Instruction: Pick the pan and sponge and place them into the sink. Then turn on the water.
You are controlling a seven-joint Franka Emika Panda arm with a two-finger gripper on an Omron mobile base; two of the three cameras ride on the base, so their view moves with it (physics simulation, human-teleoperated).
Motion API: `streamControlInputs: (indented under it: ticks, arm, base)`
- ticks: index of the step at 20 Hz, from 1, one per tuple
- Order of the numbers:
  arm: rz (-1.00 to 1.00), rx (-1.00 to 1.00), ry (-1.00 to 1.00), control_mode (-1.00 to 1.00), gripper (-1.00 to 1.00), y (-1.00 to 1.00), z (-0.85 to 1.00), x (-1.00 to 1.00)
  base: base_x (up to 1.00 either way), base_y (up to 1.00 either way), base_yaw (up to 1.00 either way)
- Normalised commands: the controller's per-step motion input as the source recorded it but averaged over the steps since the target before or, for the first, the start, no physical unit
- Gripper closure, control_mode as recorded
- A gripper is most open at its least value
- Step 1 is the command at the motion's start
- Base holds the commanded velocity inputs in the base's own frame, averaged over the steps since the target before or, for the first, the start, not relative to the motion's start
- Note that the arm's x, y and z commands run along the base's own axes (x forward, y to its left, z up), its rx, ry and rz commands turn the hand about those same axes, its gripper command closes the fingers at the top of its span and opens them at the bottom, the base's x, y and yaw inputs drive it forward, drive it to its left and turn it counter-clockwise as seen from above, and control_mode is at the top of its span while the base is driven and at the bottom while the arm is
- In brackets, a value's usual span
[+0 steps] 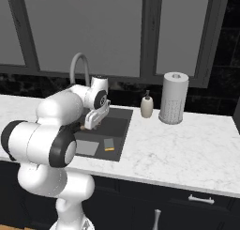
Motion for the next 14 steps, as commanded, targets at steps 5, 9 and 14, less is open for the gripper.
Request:
streamControlInputs:
  ticks: [5,9,14]
  arm:
    - [0.01,0.0,-0.06,-1.0,1.0,0.0,-0.19,0.11]
    - [0.07,0.0,-0.01,-1.0,1.0,0.12,-0.2,0.03]
    - [0.11,0.0,-0.02,-1.0,1.0,0.14,-0.22,0.1]
  base:
    - [0.0,0.0,0.0]
    - [0.0,0.0,0.0]
    - [0.0,0.0,0.0]
